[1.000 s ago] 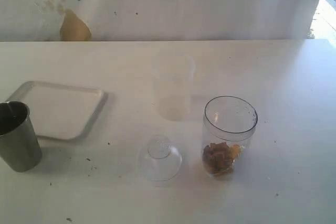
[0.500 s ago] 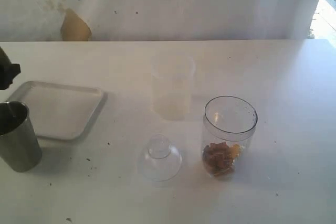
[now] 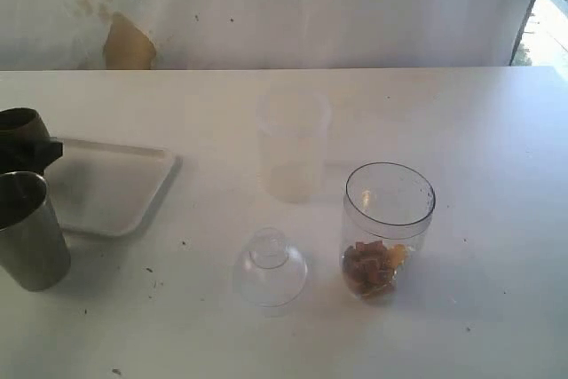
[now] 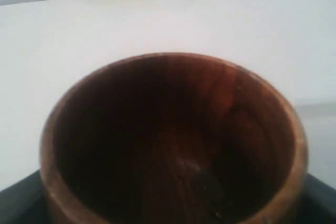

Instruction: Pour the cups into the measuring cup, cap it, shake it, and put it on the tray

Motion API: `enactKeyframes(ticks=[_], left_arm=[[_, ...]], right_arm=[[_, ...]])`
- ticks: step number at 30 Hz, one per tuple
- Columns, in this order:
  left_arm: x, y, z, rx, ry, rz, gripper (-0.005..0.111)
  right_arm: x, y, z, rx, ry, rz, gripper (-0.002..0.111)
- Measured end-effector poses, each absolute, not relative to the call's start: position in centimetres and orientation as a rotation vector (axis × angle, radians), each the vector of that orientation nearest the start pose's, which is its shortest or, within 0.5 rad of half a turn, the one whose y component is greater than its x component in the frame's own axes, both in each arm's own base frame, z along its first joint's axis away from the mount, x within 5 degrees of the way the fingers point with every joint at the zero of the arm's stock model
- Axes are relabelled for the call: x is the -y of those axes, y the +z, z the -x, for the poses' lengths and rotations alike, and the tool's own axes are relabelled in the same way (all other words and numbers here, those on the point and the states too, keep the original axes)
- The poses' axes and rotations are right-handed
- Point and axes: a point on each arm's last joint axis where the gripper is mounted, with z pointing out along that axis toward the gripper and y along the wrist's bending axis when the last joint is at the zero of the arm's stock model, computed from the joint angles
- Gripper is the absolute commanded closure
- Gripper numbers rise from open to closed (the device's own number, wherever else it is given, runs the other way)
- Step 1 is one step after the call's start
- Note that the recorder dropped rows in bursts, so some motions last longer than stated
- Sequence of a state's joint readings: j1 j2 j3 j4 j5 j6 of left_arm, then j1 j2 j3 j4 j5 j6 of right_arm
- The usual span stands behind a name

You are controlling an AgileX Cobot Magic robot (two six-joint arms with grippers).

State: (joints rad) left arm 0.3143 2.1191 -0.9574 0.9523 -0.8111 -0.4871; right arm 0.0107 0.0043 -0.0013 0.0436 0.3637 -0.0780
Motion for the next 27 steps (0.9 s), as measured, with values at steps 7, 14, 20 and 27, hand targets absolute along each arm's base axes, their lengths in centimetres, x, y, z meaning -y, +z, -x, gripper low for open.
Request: enactKeyframes(ticks=[7,14,20,27], left_arm=[[-9.7,10.3,-38.0,-1.936,-0.171,-0.17,0.107],[-12.1,8.7,-37.4,-2.025,-0.077,-0.093,0.107],[-12.2,8.0,-37.6,-1.983,-0.102,-0.03,0.045],[-12.5,8.3,-37.8,-1.946,-0.076,-0.012,0.002]], right_arm=[[-0.2,18.1,-5.3,-1.849,-0.004,0.055,0.108],[-0.2,18.1,-5.3,-1.849,-0.004,0.055,0.108],[-0.2,18.1,-5.3,-1.849,-0.004,0.055,0.108],[-0.2,18.1,-5.3,-1.849,-0.004,0.055,0.108]])
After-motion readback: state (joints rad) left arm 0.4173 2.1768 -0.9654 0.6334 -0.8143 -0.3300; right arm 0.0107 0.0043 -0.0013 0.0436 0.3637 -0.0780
